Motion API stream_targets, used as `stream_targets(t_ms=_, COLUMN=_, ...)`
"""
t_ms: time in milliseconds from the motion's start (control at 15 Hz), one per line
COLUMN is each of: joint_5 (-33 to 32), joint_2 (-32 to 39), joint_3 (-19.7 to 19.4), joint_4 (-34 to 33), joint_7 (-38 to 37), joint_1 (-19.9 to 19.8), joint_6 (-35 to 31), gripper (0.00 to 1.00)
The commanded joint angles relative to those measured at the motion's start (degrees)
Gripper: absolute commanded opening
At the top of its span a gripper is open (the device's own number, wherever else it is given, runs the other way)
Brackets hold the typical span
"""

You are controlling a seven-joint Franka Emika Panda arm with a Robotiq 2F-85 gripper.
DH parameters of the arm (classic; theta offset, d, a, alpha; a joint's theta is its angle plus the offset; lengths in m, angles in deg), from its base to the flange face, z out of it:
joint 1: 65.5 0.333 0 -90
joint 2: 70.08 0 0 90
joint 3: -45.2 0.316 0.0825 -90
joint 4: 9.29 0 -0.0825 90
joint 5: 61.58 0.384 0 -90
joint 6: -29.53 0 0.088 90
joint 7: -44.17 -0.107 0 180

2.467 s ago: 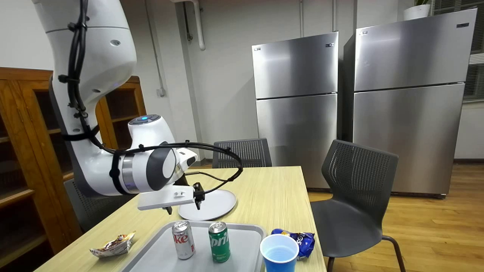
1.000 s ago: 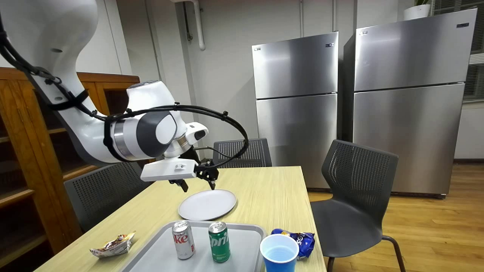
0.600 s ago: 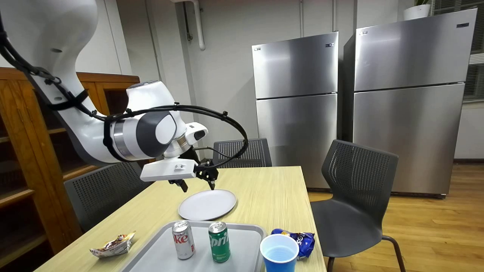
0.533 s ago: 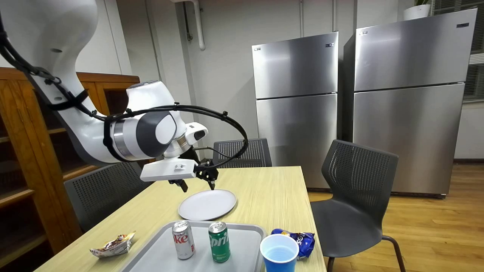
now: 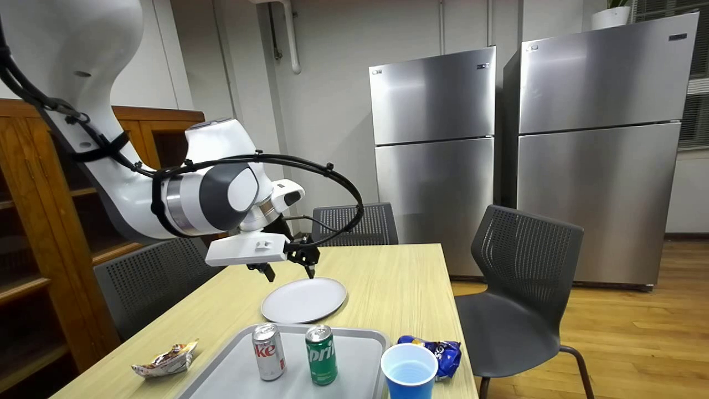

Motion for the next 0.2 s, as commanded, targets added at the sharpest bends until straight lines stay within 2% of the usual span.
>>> stream_targets(t_ms=0, joint_5=0.0, joint_2=0.0, joint_3=0.0, joint_4=0.0, joint_7=0.0, joint_1=0.0, joint_6=0.0, gripper=1.0)
stream_targets(t_ms=133, joint_5=0.0, joint_2=0.0, joint_3=0.0, joint_4=0.0, joint_7=0.0, joint_1=0.0, joint_6=0.0, gripper=1.0)
